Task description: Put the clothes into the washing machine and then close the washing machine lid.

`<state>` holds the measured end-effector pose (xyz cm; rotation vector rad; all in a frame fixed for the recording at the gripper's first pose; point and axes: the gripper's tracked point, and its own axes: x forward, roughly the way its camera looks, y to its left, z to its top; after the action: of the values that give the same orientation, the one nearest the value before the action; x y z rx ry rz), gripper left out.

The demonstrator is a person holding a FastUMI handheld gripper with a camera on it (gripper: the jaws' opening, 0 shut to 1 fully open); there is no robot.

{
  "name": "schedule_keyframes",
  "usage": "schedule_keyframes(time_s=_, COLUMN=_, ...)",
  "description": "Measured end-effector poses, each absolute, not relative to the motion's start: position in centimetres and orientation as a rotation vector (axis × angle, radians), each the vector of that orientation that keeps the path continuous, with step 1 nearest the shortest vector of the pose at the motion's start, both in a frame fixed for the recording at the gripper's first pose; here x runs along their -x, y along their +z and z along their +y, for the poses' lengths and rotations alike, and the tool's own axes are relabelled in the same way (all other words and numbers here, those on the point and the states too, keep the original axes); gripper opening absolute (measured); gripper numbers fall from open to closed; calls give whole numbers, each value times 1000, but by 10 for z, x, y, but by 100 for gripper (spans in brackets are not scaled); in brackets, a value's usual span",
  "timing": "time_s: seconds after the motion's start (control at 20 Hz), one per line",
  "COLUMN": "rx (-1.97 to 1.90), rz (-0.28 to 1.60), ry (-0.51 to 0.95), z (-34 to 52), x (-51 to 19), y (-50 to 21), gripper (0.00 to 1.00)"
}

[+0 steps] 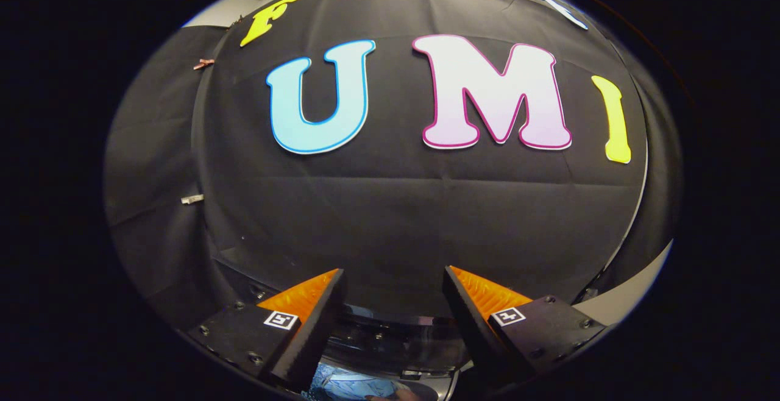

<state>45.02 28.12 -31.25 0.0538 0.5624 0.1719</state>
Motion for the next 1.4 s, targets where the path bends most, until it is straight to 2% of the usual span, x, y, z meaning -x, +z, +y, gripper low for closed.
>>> schedule_keyframes(time_s=0.65, rx=-120, rz=647, ry=146, z=278, x=-446, y=-324, gripper=99)
schedule_keyframes(time_s=1.4, rx=-100, rz=708, ry=141, z=284, x=-363, y=-305, gripper=100)
